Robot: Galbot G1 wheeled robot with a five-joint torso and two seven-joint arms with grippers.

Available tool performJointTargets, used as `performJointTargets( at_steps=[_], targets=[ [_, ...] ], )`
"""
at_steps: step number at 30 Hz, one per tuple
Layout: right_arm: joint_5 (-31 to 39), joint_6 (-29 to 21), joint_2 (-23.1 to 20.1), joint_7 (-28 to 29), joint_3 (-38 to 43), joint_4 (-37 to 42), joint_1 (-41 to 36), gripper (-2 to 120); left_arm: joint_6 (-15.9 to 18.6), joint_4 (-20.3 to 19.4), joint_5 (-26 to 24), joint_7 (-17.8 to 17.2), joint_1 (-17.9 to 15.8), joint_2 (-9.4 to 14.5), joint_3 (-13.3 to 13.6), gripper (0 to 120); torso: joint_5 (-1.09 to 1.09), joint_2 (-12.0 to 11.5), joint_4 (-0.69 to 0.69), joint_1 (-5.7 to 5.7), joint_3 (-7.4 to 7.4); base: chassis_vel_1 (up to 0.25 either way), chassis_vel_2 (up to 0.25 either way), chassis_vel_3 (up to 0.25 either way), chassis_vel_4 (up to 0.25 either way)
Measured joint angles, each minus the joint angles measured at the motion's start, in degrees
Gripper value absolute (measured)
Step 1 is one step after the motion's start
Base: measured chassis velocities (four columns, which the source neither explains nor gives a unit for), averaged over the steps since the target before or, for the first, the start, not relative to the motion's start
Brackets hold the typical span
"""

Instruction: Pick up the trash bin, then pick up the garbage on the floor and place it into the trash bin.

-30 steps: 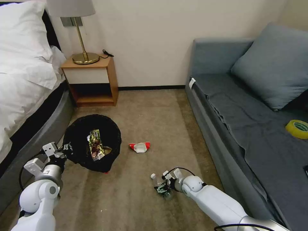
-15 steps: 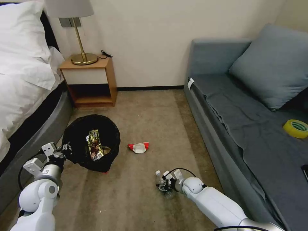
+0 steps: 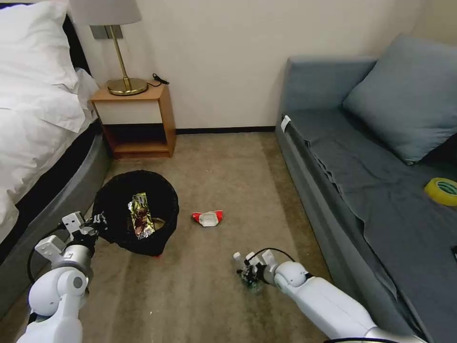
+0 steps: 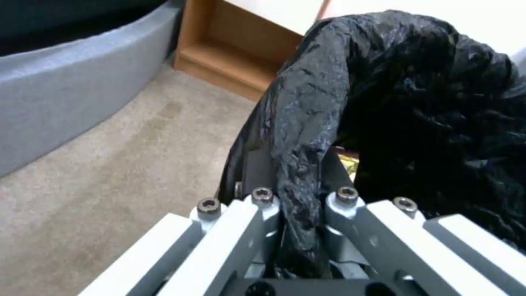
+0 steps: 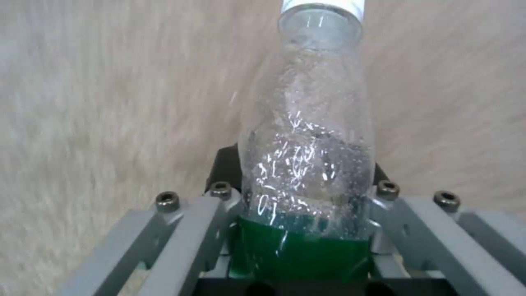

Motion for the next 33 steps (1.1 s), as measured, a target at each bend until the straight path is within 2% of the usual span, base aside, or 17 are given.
performJointTargets(
  at_steps=[3, 7, 11, 13, 19, 23, 28, 33],
  targets=[
    [2.08, -0.55, -3.25, 1.97, 4.32, 7.38, 0.43, 25, 0.3, -0.32, 0.26, -0.04, -0.14, 0.16, 1.0, 4, -0.02, 0.0, 0.0, 0.0, 0.0, 0.0, 0.0, 0.0, 0.0],
    [4.11, 0.45, -5.49, 3.52, 7.69, 13.1, 2.56, 25, 1.05, -0.38, 0.08, 0.02, -0.12, 0.46, 2.28, 4, -0.03, 0.0, 0.0, 0.0, -0.01, 0.0, 0.0, 0.0, 0.0],
    [7.38, 2.28, -6.03, 6.56, 8.95, 17.27, 5.29, 25, 1.67, -0.13, 0.05, 0.42, 0.05, 0.5, 3.83, 4, -0.03, 0.0, 0.0, 0.0, -0.01, 0.0, 0.0, 0.0, 0.0],
    [10.71, 3.18, -5.62, 8.73, 9.26, 20.79, 7.31, 25, 2.45, -0.18, -0.14, 0.76, 0.37, 0.47, 4.82, 4, -0.02, 0.0, 0.0, 0.0, 0.0, 0.0, 0.0, 0.0, 0.0],
    [15.61, 7.39, -4.42, 10.38, 6.57, 26.89, 10.4, 25, 4.02, -1.19, -1.33, 1.56, 0.9, 0.97, 6.17, 4, -0.02, 0.0, 0.01, 0.0, -0.01, 0.0, 0.0, 0.0, 0.0],
    [19.75, 11.77, -0.72, 13.0, 2.63, 32.62, 13.35, 25, 6.01, -2.15, -2.59, 1.92, 1.88, 1.06, 7.5, 4, -0.04, 0.0, 0.01, 0.0, -0.01, 0.0, 0.0, 0.0, 0.0],
    [24.66, 12.67, 0.81, 13.93, -0.45, 37.07, 14.72, 25, 6.28, -2.49, -2.01, 2.15, 2.13, 0.34, 8.12, 4, -0.04, 0.0, 0.01, 0.0, -0.01, 0.0, 0.0, 0.0, 0.0],
    [24.49, 13.41, 1.3, 12.92, -4.41, 38.13, 14.85, 25, 6.77, -3.26, -2.24, 2.31, 1.91, 0.09, 8.51, 4, -0.04, 0.01, 0.01, 0.0, -0.01, 0.0, 0.0, 0.0, 0.0]
  ],
)
